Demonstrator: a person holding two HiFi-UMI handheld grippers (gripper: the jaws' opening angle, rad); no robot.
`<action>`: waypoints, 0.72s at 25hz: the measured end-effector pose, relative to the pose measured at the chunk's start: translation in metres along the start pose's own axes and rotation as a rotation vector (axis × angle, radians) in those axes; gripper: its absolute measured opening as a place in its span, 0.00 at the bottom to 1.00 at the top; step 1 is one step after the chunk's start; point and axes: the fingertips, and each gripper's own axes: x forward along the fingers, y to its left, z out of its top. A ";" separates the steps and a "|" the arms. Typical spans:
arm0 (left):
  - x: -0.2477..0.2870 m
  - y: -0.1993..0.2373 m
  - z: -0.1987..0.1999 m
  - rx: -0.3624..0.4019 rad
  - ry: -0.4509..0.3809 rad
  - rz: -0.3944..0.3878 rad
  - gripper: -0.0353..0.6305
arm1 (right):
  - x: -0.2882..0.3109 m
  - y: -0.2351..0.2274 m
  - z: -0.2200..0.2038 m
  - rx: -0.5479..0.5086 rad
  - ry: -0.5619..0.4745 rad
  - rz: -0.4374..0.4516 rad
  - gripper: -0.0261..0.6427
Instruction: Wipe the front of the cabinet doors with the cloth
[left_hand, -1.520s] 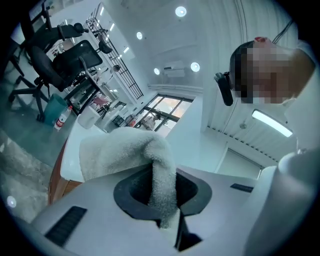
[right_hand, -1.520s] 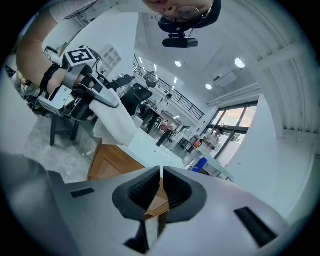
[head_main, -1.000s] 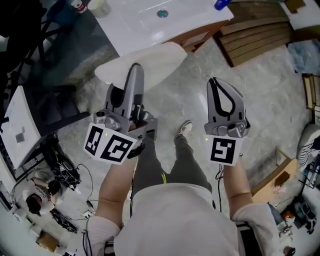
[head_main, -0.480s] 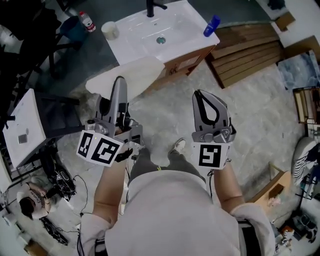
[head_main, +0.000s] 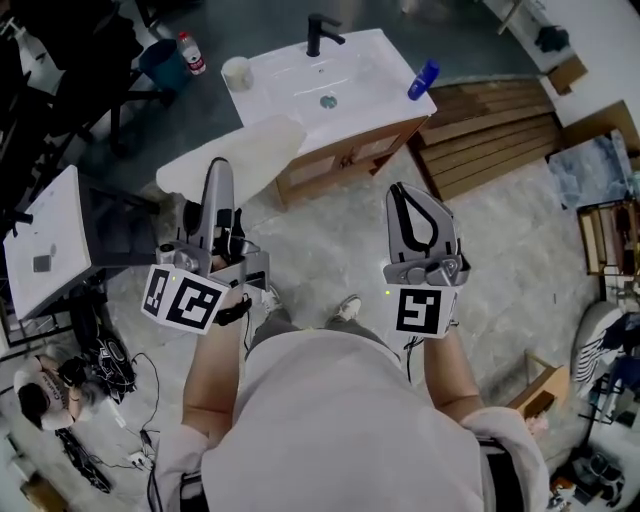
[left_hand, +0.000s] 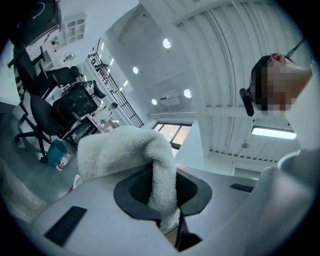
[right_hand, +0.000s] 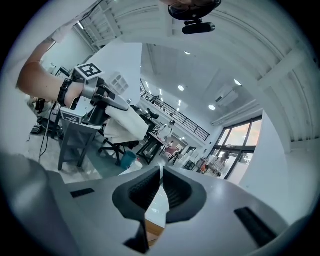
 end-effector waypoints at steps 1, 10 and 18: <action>-0.002 0.000 0.005 0.004 -0.009 -0.002 0.14 | 0.000 -0.001 0.002 -0.003 0.001 -0.001 0.11; -0.005 -0.009 0.028 0.036 -0.070 -0.024 0.14 | -0.002 -0.005 0.012 -0.032 -0.017 -0.002 0.11; -0.016 -0.009 0.036 0.022 -0.064 -0.047 0.14 | -0.011 0.002 0.016 -0.028 0.018 -0.018 0.11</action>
